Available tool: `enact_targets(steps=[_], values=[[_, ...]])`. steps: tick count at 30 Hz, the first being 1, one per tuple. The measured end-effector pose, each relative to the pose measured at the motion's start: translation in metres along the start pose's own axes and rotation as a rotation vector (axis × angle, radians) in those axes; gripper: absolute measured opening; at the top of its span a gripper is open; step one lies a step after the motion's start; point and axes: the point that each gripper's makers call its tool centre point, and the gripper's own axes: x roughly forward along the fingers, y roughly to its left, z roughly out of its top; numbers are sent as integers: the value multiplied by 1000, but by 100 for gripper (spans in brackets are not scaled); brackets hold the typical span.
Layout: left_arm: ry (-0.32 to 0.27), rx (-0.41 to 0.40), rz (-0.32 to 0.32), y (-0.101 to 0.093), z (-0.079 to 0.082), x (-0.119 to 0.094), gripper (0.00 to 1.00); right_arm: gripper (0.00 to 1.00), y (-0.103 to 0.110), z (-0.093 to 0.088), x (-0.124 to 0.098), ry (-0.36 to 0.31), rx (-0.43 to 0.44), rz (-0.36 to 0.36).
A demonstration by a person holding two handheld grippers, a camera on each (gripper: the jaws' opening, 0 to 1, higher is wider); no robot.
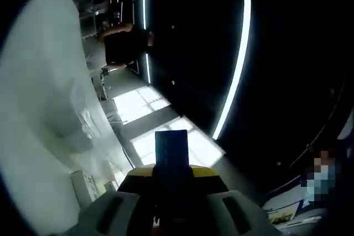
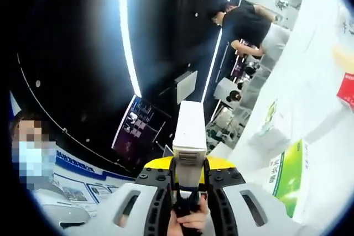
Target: Arrange the small medicine boxes into an aligned row inside the storage area until every box is upright, visible, and separated from the surrounding clutter.
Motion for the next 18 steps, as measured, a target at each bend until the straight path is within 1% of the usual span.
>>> enact_targets(steps=[5, 7, 10, 12, 14, 15, 17, 18], values=[[11, 22, 7, -1, -4, 2, 19, 20, 0, 4, 0, -30, 24, 8], [20, 34, 9, -2, -6, 3, 20, 19, 0, 7, 0, -26, 14, 4], [41, 38, 3, -4, -11, 4, 20, 18, 2, 10, -2, 2, 30, 5], [53, 61, 4, -4, -12, 3, 22, 17, 1, 9, -2, 33, 53, 5], [81, 80, 12, -1, -18, 3, 24, 17, -1, 12, -2, 44, 54, -2], [85, 108, 31, 3, -20, 2, 27, 17, -3, 15, -2, 58, 61, -9], [91, 123, 28, 2, -18, 1, 30, 17, -6, 22, -4, 55, 74, -11], [90, 143, 28, 3, -15, -1, 33, 17, -8, 29, -6, 58, 100, -12]])
